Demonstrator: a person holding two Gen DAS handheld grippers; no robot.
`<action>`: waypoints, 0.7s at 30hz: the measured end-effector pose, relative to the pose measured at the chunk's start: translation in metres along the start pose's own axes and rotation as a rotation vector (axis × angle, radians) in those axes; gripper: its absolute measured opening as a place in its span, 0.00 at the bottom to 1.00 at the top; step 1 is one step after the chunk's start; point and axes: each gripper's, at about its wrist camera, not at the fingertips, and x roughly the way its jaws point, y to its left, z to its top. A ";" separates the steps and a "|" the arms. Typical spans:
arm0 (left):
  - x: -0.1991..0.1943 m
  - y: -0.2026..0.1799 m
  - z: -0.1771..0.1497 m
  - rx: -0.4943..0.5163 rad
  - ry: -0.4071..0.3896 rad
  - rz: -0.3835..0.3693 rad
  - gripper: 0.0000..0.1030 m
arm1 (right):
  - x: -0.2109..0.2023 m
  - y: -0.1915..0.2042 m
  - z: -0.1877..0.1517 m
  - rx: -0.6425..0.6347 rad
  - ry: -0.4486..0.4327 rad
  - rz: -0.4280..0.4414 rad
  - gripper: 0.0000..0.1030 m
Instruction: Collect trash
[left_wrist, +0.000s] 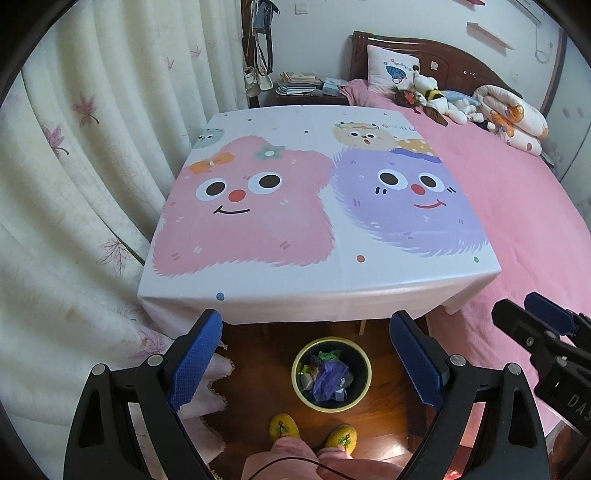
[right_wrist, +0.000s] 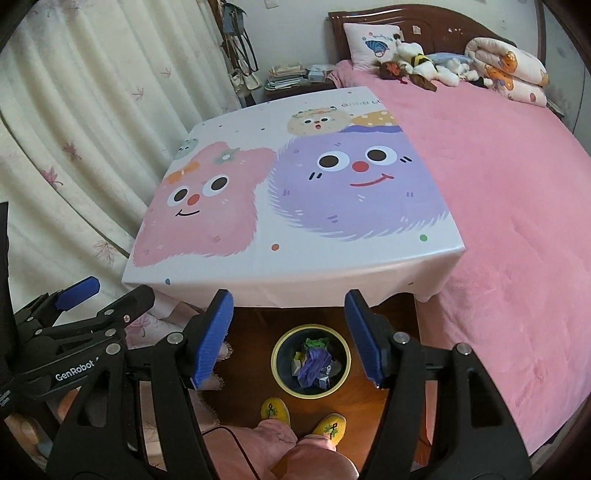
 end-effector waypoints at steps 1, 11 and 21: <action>0.000 0.000 0.000 0.000 -0.001 0.001 0.91 | 0.001 0.001 -0.001 -0.003 0.000 -0.001 0.58; 0.004 -0.001 0.003 0.000 -0.009 0.002 0.91 | 0.004 0.003 0.002 -0.030 -0.012 -0.007 0.58; 0.009 -0.008 0.013 0.002 -0.023 0.013 0.91 | 0.005 0.004 0.005 -0.026 -0.014 -0.008 0.58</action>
